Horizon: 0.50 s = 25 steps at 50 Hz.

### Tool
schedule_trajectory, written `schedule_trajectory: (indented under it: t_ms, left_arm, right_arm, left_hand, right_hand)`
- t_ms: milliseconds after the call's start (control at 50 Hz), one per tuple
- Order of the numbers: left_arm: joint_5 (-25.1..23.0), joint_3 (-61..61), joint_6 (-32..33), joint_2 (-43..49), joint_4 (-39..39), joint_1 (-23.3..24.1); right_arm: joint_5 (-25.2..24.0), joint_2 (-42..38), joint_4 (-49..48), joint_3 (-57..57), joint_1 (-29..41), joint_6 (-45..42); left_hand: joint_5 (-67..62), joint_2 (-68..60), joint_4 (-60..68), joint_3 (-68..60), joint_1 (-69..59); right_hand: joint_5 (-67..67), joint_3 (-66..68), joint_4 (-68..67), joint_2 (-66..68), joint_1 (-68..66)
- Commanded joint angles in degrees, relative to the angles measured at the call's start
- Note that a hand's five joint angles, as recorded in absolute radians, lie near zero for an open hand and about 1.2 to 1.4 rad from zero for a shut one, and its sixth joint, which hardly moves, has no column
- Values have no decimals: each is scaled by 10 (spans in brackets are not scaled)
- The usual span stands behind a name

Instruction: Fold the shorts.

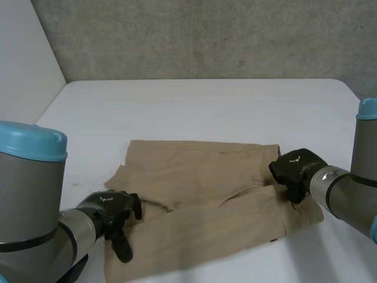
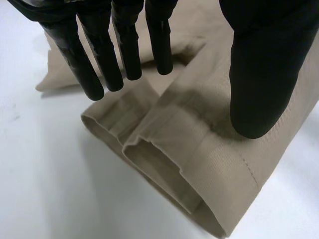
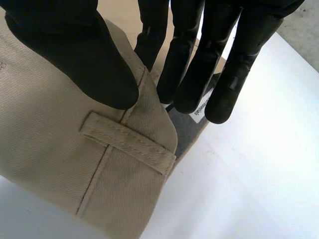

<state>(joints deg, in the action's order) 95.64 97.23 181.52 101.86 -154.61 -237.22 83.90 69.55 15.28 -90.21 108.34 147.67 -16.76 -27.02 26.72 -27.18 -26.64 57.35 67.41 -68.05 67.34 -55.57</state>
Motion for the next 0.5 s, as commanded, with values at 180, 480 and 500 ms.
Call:
schedule_trajectory:
  t_ms: [180,480,500]
  left_arm:
    - [25,-13,9,37,-80,19]
    - [29,-250,148,151,-170,-24]
    - [29,-279,166,182,-189,-31]
  right_arm:
    - [-6,14,1,-8,0,-2]
    - [0,-27,-92,94,8,-5]
    - [2,-46,-113,120,8,-4]
  left_hand:
    - [-532,-530,533,-528,-534]
    - [-532,-530,533,-528,-534]
    - [-532,-530,533,-528,-534]
  right_hand:
    - [127,126,-119,127,-244]
    - [127,126,-119,127,-244]
    - [127,126,-119,127,-244]
